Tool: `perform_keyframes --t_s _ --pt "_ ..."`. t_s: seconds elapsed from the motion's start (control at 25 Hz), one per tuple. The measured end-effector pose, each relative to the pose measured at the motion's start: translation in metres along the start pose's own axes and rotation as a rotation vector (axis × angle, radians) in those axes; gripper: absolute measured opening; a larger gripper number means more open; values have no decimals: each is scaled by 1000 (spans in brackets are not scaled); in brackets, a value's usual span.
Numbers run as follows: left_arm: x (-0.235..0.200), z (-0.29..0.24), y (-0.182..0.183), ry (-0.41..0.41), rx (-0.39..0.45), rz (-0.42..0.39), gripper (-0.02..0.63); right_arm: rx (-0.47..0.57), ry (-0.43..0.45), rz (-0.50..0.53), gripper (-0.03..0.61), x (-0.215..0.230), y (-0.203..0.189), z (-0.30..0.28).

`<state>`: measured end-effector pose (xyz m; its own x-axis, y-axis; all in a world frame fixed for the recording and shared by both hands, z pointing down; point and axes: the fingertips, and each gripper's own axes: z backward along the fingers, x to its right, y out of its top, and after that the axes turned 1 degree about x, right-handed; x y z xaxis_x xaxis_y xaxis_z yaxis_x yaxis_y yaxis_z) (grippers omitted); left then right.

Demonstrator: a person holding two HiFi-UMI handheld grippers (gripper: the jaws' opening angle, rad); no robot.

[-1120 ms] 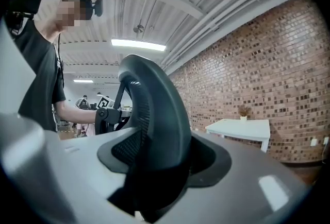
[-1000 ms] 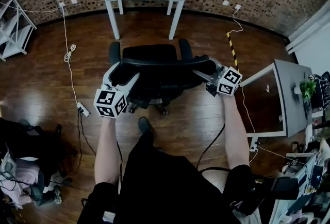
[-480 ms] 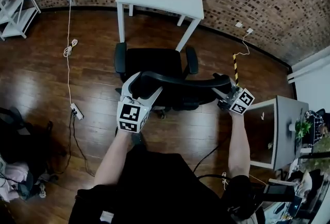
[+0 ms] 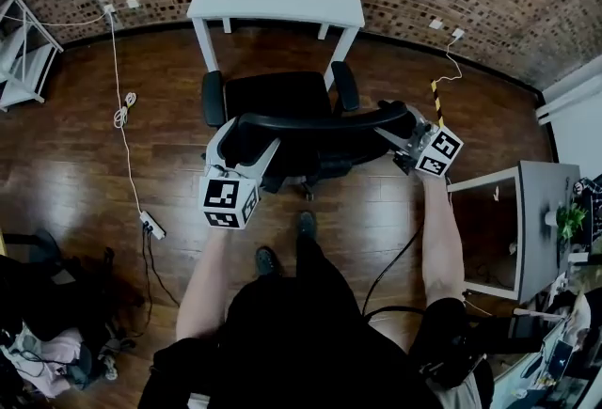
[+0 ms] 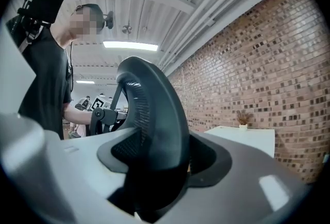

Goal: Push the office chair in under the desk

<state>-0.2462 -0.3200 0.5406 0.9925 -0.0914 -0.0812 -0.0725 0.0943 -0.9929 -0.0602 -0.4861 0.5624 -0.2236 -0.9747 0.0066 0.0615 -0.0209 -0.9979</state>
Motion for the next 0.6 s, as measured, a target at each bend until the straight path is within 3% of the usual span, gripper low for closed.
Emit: perform_keyframes --t_s 0.36,0.6 --pt "-22 -120 51 12 -48 -1 446 2 43 -65 264 109 61 -19" --pt "-44 -174 37 11 -65 9 446 2 38 -72 264 166 55 -33"
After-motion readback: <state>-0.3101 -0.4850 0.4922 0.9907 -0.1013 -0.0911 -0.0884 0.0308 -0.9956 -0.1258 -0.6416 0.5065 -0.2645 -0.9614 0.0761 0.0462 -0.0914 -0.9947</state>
